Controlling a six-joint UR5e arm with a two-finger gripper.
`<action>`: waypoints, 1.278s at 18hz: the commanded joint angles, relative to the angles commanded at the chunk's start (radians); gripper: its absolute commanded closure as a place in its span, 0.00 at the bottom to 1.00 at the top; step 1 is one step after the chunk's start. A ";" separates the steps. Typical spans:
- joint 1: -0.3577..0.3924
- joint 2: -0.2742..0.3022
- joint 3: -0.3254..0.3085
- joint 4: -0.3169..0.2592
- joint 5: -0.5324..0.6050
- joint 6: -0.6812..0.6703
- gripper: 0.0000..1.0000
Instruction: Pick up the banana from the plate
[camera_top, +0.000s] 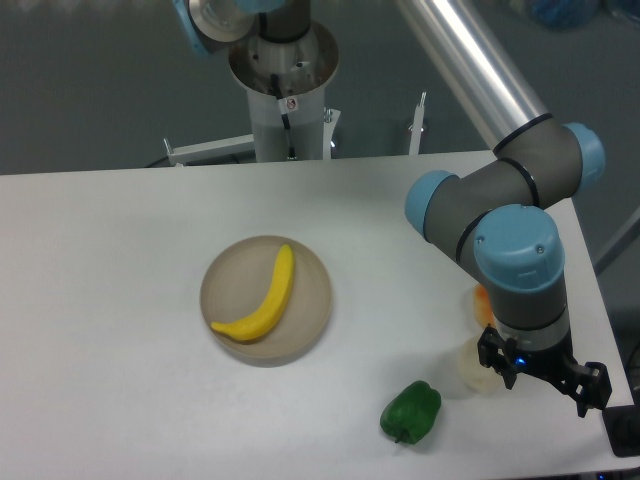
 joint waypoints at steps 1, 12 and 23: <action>0.000 0.000 0.000 0.000 0.000 0.000 0.00; 0.002 0.008 -0.017 -0.002 -0.014 -0.048 0.00; 0.017 0.138 -0.208 -0.015 -0.011 -0.052 0.00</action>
